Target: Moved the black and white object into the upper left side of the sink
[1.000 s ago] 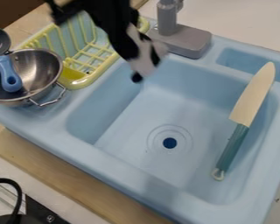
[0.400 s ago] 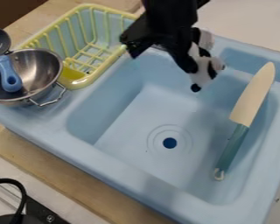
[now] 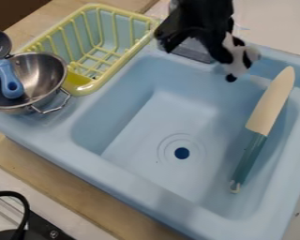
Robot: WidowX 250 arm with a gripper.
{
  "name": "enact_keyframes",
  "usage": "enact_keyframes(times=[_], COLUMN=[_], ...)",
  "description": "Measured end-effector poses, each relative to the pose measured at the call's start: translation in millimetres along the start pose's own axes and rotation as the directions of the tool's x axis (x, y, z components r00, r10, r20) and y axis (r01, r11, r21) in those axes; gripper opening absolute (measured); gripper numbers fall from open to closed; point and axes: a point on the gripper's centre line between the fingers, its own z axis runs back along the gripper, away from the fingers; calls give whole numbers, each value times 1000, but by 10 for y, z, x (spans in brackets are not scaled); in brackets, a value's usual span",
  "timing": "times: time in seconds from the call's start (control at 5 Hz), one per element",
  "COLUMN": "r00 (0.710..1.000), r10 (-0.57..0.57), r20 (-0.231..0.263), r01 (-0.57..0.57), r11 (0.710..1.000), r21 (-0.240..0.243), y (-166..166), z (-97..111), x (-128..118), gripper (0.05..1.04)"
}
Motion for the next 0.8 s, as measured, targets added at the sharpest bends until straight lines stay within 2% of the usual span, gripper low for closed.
enact_keyframes(times=[0.2, 0.4, 0.6, 0.8], r00=[1000, 1000, 998, 998], r10=[10, 12, 6, 0], r20=[9, 28, 61, 63], r01=[-10, -14, -9, -1], r11=[999, 999, 999, 1000], r21=[38, 50, 46, 10], y=[131, 176, 177, 123], z=[-28, -102, -237, -335], x=[-4, 14, 61, 66], gripper=[76, 76, 76, 76])
